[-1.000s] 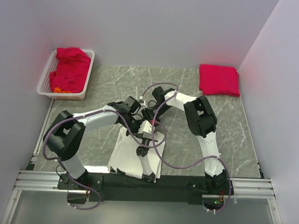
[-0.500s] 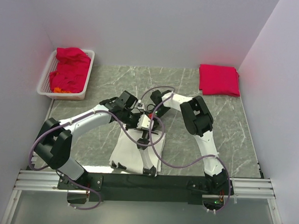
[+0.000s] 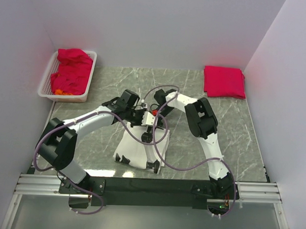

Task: Fold and stack the t-shirts
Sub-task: Fold the tshirt

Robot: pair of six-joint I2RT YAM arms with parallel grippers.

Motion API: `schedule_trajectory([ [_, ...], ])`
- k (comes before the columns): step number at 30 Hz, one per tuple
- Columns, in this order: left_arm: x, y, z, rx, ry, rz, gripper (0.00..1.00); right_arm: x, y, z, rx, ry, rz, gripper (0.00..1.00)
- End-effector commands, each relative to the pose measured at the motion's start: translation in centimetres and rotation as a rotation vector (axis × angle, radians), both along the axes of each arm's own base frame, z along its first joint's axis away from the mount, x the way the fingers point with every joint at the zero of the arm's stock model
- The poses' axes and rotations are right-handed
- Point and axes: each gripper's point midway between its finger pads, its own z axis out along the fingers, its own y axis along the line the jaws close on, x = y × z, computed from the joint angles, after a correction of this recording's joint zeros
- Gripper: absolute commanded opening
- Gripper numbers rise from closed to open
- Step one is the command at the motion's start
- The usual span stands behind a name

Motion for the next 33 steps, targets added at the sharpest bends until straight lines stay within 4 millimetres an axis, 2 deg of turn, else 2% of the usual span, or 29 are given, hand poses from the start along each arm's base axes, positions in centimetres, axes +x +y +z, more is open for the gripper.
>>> schedule_trajectory([
  [1,1.2,-0.6,0.0,-0.025,-0.039,0.009,0.01,3.6,-1.5,-0.5,-0.058,-0.130,-0.022,0.35],
  [5,0.7,-0.3,-0.4,-0.016,-0.039,-0.005,0.01,6.3,-2.7,1.6,-0.084,-0.237,-0.065,0.36],
  [8,0.6,-0.3,-0.2,-0.020,-0.046,-0.011,0.01,6.7,-2.9,1.3,-0.101,-0.269,-0.054,0.33],
  [15,1.3,-0.5,0.5,-0.028,-0.078,0.000,0.01,4.1,-1.4,-1.7,-0.069,-0.110,-0.022,0.24],
  [18,1.9,-0.6,1.0,-0.036,-0.110,0.006,0.01,2.6,-0.9,-2.2,-0.049,-0.048,-0.006,0.23],
  [22,2.6,-0.8,0.8,-0.036,-0.136,0.011,0.01,2.0,-1.0,-2.4,-0.035,-0.034,0.010,0.22],
  [26,3.3,-0.9,-1.5,-0.003,-0.121,0.020,0.01,3.8,-1.9,-1.5,-0.055,-0.101,-0.014,0.22],
  [28,3.7,-0.6,-2.5,0.015,-0.133,0.023,0.01,5.7,-3.0,-1.0,-0.096,-0.172,-0.032,0.24],
  [31,4.4,-0.5,-4.0,0.040,-0.139,0.033,0.01,7.9,-4.6,-0.5,-0.165,-0.269,-0.050,0.33],
  [33,5.1,-0.4,-5.0,0.050,-0.114,0.056,0.01,10.2,-6.0,0.6,-0.201,-0.351,-0.090,0.38],
])
